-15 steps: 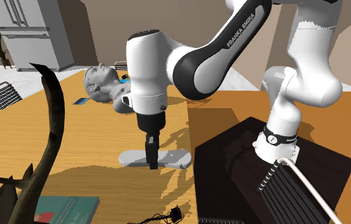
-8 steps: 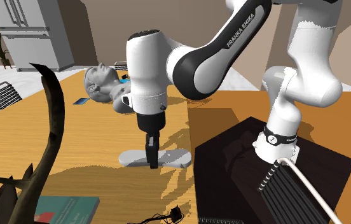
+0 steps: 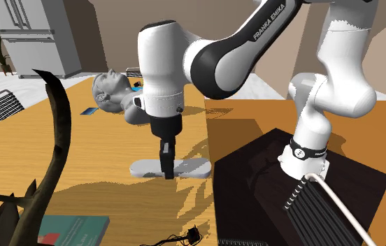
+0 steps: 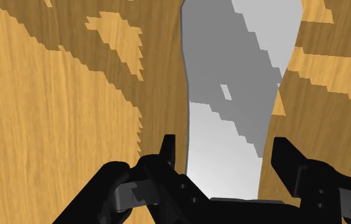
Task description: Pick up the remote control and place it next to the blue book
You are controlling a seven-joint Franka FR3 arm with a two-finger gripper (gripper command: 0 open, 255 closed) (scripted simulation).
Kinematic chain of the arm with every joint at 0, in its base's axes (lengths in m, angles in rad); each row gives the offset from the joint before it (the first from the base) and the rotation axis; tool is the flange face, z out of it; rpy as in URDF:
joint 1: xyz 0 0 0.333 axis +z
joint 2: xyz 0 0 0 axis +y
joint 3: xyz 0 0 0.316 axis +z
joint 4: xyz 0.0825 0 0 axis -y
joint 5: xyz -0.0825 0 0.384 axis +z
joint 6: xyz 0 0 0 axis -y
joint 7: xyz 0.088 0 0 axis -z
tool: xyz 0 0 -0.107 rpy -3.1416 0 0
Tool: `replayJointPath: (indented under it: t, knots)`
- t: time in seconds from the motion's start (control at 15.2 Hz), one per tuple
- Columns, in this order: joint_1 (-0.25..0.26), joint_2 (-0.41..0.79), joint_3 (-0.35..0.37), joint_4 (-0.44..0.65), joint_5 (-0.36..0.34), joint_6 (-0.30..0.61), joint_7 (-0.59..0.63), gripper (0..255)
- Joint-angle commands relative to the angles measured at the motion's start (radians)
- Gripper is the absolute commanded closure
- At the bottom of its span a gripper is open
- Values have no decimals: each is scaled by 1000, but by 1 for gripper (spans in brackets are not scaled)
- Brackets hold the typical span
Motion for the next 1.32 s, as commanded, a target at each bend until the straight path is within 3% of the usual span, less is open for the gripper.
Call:
replayJointPath:
  t: [0.0, 0.92, 1.25]
  knots:
    - [-1, -12, -1, 14, -2, -26, 0, 255]
    - [0, -90, -1, 114, -12, -203, 10, 255]
    - [-54, -164, -58, 27, -23, -192, -96, 255]
